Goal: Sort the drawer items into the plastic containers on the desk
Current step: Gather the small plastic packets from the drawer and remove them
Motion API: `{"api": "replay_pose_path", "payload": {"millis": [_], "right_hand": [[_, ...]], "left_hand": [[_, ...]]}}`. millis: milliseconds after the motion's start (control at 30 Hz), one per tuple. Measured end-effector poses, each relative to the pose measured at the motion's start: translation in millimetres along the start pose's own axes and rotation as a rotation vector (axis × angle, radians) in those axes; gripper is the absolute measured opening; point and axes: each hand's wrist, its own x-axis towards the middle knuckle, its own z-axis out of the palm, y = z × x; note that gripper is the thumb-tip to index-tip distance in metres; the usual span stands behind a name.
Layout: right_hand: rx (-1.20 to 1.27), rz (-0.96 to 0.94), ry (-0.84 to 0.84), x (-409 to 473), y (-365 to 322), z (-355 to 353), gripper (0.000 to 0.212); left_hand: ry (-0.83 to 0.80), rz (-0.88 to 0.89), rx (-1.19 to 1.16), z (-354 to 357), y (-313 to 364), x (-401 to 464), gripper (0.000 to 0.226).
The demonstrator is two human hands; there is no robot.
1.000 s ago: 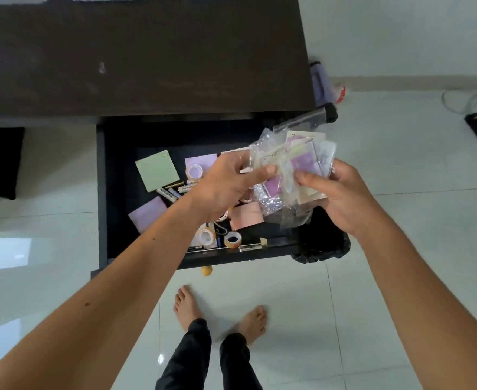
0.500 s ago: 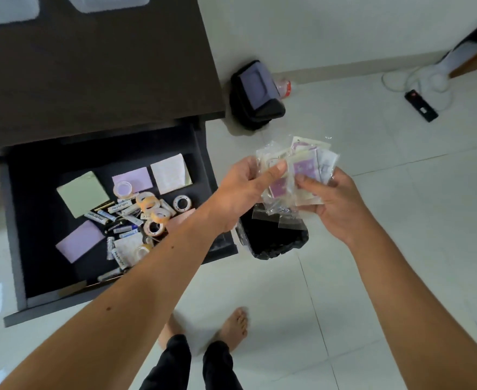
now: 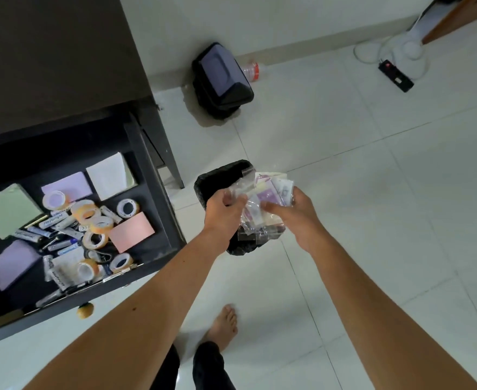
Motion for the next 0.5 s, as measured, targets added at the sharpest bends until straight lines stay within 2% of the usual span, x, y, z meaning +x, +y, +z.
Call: {"api": "replay_pose_path", "payload": {"millis": [133, 333, 400, 433, 500], "right_hand": [[-0.051, 0.023, -0.009, 16.3, 21.6, 8.9, 0.048], [0.007, 0.01, -0.038, 27.1, 31.1, 14.4, 0.06], [-0.059, 0.001, -0.034, 26.8, 31.2, 14.8, 0.072], [-0.079, 0.005, -0.016, 28.6, 33.8, 14.2, 0.085], [-0.09, 0.005, 0.03, 32.1, 40.1, 11.7, 0.098]], "left_hand": [[0.063, -0.06, -0.032, 4.9, -20.4, 15.2, 0.037], [0.142, -0.043, -0.051, 21.5, -24.3, 17.4, 0.066], [0.177, -0.032, -0.041, 21.1, -30.6, 19.1, 0.084], [0.196, -0.032, -0.02, 19.4, -34.5, 19.6, 0.091], [0.21, -0.043, 0.017, 14.4, -41.4, 18.5, 0.097]]}}
